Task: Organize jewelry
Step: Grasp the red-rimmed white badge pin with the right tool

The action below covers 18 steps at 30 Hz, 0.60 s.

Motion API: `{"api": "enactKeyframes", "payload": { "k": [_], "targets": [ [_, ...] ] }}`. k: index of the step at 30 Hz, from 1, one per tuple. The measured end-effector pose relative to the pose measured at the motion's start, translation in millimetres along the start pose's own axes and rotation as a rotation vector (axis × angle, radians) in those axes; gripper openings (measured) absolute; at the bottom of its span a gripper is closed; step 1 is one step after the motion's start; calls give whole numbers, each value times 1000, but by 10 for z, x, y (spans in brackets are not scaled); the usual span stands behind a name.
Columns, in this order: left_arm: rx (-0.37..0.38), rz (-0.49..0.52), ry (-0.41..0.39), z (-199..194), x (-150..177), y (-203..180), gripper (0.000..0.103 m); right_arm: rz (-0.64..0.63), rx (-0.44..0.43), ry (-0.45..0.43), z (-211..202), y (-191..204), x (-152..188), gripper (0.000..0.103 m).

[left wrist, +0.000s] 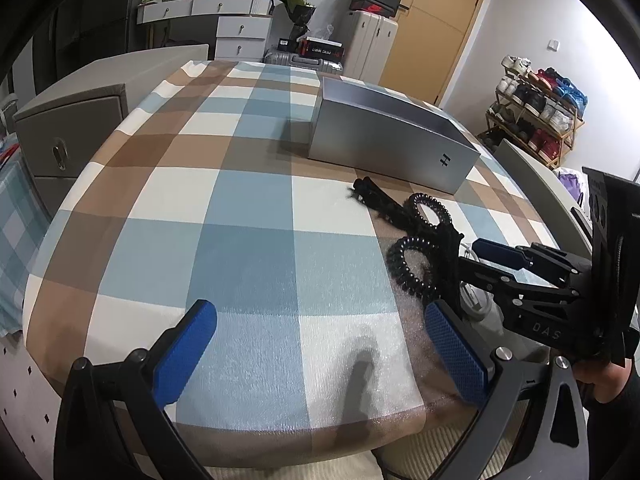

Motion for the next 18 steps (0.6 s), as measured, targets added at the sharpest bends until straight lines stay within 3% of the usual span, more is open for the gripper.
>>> {"api": "enactKeyframes", "payload": {
  "k": [9,18],
  "targets": [
    [1,23,6,-15,11,-50,102,-25,30,10,18,-1,1,41],
    [65,92,6,-64,-1,-351,102,104,16,-46,-293,-254,50,41]
  ]
}}
Point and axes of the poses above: each gripper's, at about its wrist camera, not at the fingertips, and z roughly the way its jaws point, y to its left, x to its underside, the point moved 9 cm from there along z, roughly the way its jaws point, and after that the axes turned 11 degrees about -y, right-handed, at the moved point
